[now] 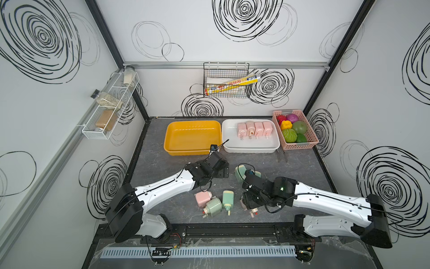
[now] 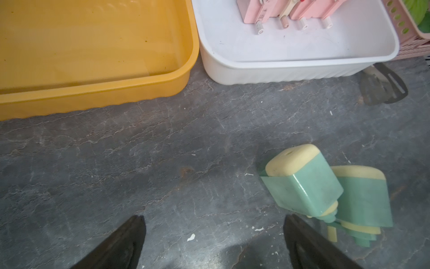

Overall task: Place the pencil sharpeners by color into the storage box
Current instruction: Pick up the pencil sharpener from the center of the board.

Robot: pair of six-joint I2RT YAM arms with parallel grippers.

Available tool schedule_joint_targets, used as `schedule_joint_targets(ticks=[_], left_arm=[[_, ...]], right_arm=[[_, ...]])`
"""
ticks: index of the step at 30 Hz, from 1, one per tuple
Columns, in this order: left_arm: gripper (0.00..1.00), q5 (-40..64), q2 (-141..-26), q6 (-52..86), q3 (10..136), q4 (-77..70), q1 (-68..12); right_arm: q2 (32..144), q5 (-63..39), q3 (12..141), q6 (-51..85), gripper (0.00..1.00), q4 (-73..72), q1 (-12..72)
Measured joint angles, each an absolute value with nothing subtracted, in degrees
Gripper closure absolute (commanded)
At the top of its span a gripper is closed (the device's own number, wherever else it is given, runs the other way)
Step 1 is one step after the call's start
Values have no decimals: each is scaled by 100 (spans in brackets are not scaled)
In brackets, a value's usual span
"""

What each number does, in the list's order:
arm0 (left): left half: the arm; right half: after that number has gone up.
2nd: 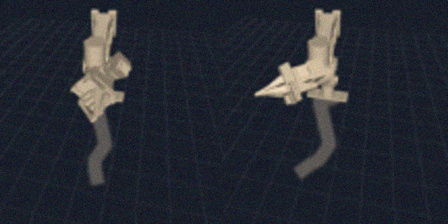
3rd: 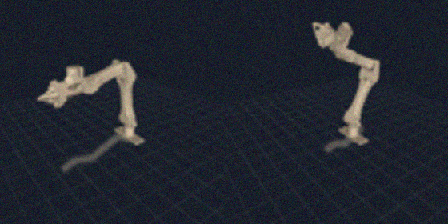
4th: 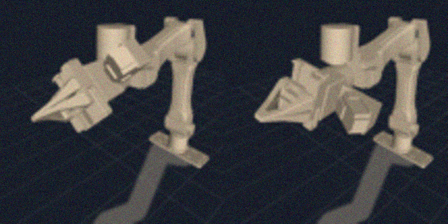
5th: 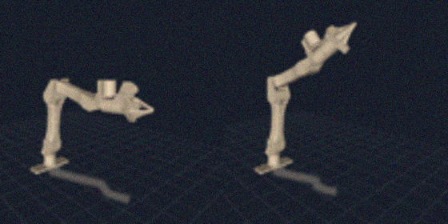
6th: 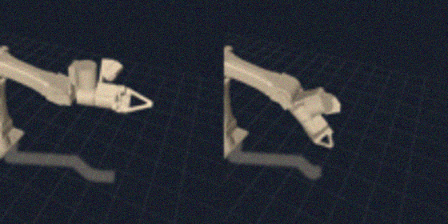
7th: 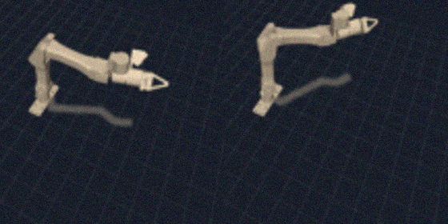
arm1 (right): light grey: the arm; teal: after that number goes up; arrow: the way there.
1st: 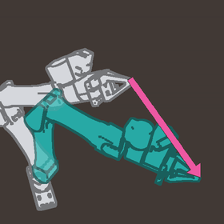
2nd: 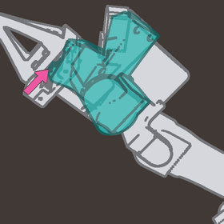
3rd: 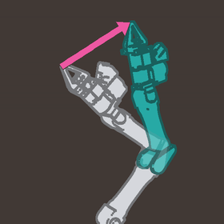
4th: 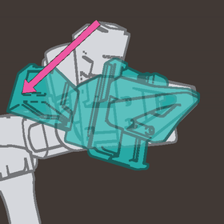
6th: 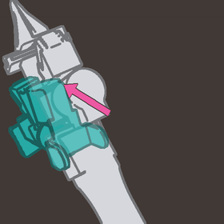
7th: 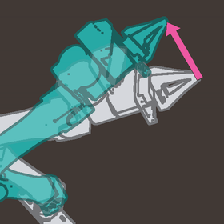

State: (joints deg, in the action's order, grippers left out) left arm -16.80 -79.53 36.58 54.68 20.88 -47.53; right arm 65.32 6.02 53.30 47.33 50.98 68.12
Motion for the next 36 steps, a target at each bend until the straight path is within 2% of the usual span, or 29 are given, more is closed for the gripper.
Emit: schedule_joint_targets(ticks=[7,12,25,36], left_arm=[[1,-1750,-7832,3667,5476,2062,-4753],[1,-1883,-7664,3647,5476,1944,-4716],[1,-2123,-7325,3645,5374,1525,-4130],[1,-2377,-7990,3535,5537,1225,-3787]], right_arm=[[6211,676,5933,4119,100,5181,6628],[6200,751,6412,3566,100,5096,6130],[5977,1203,6248,2856,100,3304,5205],[6573,1308,6224,2005,100,1780,4565]])
